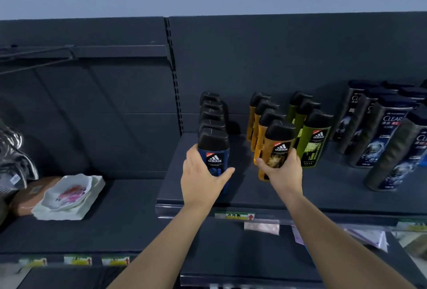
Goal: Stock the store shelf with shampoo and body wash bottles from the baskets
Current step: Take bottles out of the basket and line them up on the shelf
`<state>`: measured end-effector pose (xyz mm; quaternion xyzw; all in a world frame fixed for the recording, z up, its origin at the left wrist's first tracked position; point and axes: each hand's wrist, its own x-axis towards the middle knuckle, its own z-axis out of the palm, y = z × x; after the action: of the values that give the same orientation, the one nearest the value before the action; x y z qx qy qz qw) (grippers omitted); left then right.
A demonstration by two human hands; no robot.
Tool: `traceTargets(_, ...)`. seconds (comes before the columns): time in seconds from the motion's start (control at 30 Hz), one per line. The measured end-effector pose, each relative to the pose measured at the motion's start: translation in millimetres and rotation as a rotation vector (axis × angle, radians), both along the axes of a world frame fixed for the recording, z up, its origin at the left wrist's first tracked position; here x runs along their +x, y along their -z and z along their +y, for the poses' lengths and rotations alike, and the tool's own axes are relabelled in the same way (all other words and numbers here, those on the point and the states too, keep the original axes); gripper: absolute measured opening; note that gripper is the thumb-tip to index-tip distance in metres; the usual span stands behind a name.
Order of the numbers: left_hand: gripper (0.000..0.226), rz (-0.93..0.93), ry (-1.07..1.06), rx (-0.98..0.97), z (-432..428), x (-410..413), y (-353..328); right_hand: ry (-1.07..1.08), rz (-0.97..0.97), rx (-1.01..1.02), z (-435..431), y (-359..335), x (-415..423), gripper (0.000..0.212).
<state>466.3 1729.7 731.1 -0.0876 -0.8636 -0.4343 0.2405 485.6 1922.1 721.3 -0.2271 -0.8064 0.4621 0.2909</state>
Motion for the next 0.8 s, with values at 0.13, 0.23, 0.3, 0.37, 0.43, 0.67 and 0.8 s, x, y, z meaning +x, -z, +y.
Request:
traceTargets(0.13, 0.09, 0.003, -0.008, -0.02, 2, 0, 0, -0.015, -0.018, 0.01, 2, 1, -4, 0.069)
traceTargets(0.23, 0.091, -0.007, 0.003, -0.018, 0, -2, 2, -0.018, -0.031, 0.008, -1, 1, -4, 0.069)
traceTargets(0.3, 0.091, -0.01, 0.014, -0.012, 0, -2, 2, -0.02, -0.036, 0.008, -2, 2, -5, 0.07)
traceTargets(0.37, 0.091, -0.016, 0.022, -0.005, 0, -2, 3, -0.025, -0.046, 0.015, -4, 3, -5, 0.069)
traceTargets(0.43, 0.091, -0.022, 0.028, 0.012, 1, -2, 4, -0.028, -0.046, 0.013, -4, 3, -6, 0.068)
traceTargets(0.67, 0.092, -0.061, 0.059, 0.033, -1, 1, 2, -0.036, -0.099, -0.028, -9, 2, -2, 0.083)
traceTargets(0.8, 0.11, -0.091, 0.103, -0.139, -15, 5, -1, 0.033, -0.15, -0.088, -20, 1, 9, 0.117)
